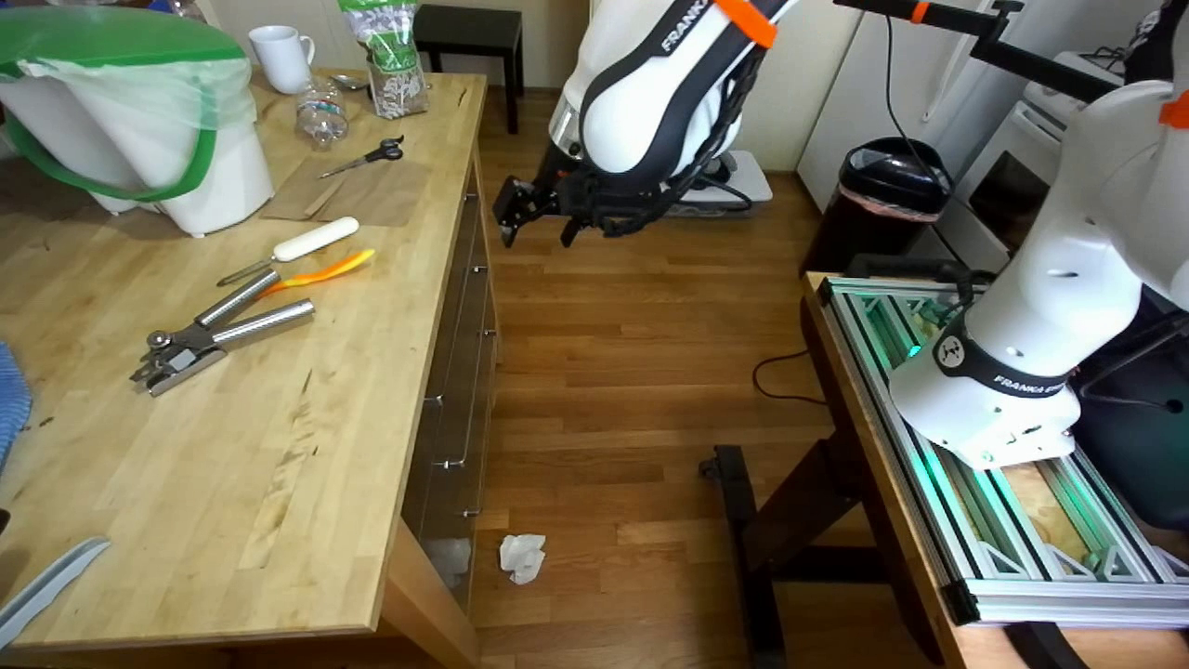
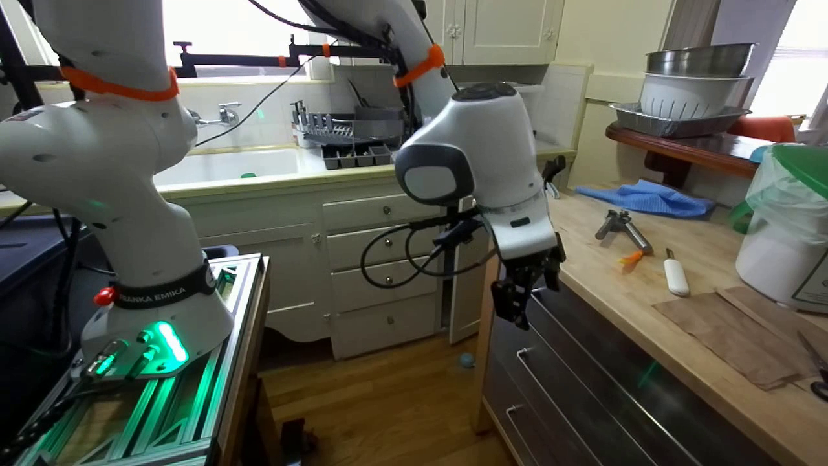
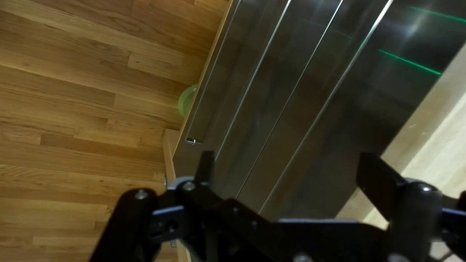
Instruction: Open the topmost silver drawer.
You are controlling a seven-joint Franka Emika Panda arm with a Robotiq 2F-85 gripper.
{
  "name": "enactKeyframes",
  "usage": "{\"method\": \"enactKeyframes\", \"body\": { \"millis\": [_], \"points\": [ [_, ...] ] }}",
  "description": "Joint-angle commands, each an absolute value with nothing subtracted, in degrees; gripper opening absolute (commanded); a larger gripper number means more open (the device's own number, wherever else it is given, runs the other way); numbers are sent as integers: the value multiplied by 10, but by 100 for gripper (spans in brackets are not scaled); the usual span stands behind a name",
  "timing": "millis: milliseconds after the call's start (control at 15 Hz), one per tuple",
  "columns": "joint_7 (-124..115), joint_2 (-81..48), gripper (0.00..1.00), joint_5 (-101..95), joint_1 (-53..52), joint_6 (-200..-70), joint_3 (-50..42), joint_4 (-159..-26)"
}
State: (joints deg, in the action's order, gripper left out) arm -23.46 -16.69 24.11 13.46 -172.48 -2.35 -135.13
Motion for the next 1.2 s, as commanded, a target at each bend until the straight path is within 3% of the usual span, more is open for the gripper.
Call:
{"method": "enactKeyframes", "body": {
  "millis": [0, 400, 933, 1133],
  "points": [
    [-235, -193, 100, 241, 139, -1729, -24, -1332],
    [-231, -237, 100, 250, 155, -1743, -14, -1300],
    [-199, -313, 100, 309, 272, -1855, 150, -1262],
    [-214, -338, 100, 294, 280, -1874, 153, -1258]
  ]
}}
